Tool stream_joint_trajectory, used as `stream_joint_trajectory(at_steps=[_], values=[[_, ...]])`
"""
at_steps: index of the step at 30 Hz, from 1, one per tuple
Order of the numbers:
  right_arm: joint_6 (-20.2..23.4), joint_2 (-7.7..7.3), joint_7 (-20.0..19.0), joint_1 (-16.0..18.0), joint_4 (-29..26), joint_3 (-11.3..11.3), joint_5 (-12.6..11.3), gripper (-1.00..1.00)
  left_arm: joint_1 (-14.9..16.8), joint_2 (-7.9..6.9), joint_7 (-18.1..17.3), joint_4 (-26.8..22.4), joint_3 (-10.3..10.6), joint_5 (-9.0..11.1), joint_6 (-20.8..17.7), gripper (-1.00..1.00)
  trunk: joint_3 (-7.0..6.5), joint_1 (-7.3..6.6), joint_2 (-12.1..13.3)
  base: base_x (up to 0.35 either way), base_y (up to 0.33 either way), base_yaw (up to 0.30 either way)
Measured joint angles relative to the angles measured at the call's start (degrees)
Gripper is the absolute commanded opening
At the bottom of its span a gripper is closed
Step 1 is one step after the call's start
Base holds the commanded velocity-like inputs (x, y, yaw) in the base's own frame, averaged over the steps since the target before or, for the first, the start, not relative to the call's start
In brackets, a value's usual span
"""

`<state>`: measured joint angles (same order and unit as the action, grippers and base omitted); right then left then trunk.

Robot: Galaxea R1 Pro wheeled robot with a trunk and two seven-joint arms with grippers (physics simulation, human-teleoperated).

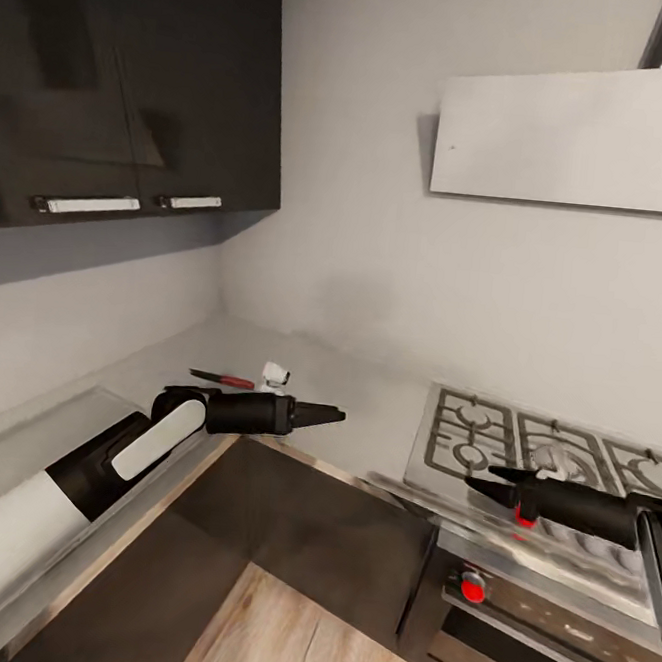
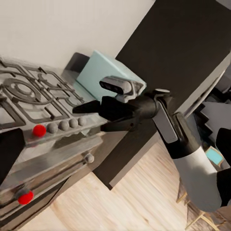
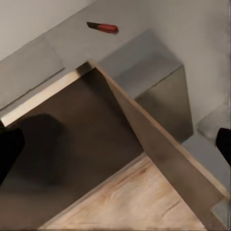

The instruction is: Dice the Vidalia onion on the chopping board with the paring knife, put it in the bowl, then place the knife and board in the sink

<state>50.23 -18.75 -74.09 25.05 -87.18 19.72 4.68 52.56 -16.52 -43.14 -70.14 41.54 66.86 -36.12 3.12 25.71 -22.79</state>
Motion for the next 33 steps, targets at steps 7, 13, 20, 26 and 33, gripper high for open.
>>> stream_joint_trajectory(at_steps=[7,13,20,26,33], values=[[1.5,0.18,1.1,0.0,-0.1,-0.7,2.8,1.0,0.0,0.04,-0.1,0.0,0.0,0.1,0.4,1.0,0.0,0.0,0.0,0.337,-0.003,0.0],[0.8,0.27,5.1,0.0,-0.1,-0.7,3.2,1.0,0.0,0.05,-0.2,0.0,0.0,0.1,0.5,1.0,0.0,0.0,0.0,0.337,0.0,0.0],[-0.7,0.29,6.5,0.0,-0.6,0.6,2.9,1.0,0.0,0.04,-0.2,0.0,0.0,0.0,0.6,1.0,0.15,0.0,0.0,0.337,-0.059,0.142],[0.0,0.33,6.6,0.0,-0.6,0.5,2.8,1.0,0.0,0.03,-0.2,0.0,0.0,0.0,0.6,1.0,0.45,0.0,0.0,0.337,-0.108,0.225],[0.2,0.4,6.7,0.0,-0.5,0.3,3.1,1.0,0.0,0.03,-0.2,0.0,0.0,0.0,0.6,1.0,0.84,0.01,0.0,0.303,-0.143,0.229]])
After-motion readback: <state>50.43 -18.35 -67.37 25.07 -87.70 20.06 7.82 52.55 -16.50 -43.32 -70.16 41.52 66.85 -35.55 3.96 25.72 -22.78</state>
